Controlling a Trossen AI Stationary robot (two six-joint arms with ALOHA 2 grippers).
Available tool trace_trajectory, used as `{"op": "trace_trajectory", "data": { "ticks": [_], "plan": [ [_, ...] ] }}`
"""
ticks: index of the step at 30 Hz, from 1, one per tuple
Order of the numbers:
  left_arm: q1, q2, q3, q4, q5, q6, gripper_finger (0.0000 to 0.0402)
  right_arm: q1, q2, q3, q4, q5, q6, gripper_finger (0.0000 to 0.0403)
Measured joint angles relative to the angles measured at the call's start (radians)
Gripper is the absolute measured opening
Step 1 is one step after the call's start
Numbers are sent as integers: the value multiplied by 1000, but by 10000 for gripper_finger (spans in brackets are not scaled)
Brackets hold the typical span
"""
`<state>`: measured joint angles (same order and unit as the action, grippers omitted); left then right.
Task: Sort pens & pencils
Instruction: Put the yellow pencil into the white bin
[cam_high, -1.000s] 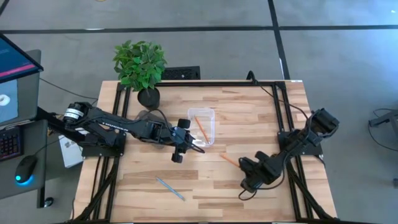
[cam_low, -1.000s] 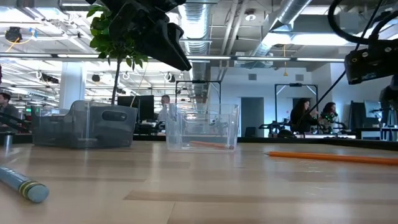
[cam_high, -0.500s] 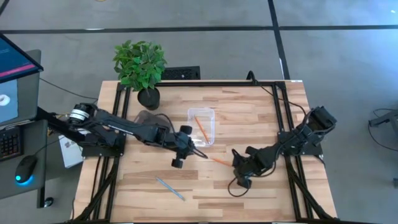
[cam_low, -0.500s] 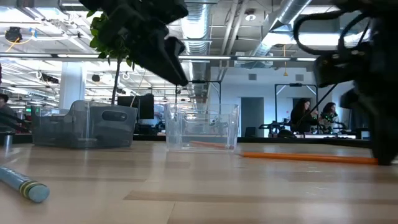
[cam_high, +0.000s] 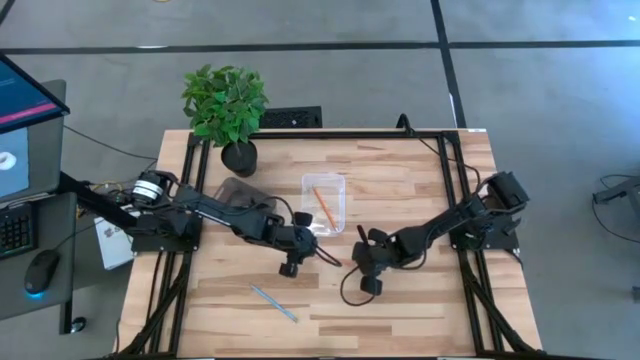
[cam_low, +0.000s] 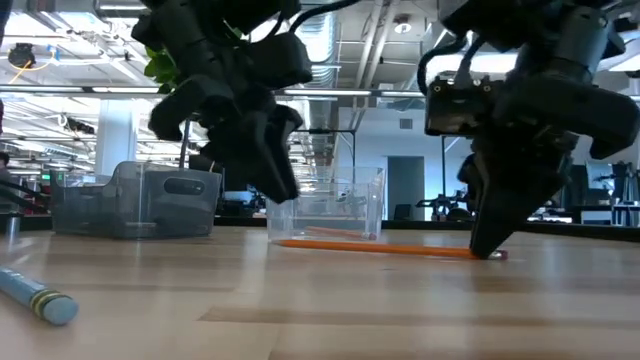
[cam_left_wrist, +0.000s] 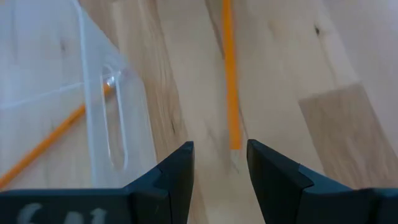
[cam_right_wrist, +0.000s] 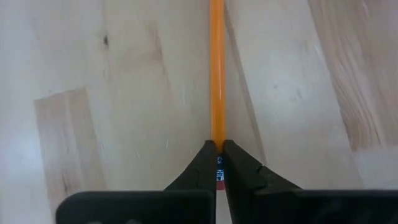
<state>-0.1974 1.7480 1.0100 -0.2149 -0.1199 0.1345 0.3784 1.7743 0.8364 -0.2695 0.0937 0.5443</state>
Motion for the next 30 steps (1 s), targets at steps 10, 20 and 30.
{"op": "trace_trajectory", "data": {
  "ticks": [10,20,30],
  "plan": [
    [0,3,1,-3,37,-18,140,-32,18,1,57,-37,-49,34],
    [0,3,1,-14,33,-29,140,-33,20,1,67,-37,-55,34],
    [-1,4,1,-16,82,-75,214,-33,20,1,69,-35,-55,33]
  ]
}}
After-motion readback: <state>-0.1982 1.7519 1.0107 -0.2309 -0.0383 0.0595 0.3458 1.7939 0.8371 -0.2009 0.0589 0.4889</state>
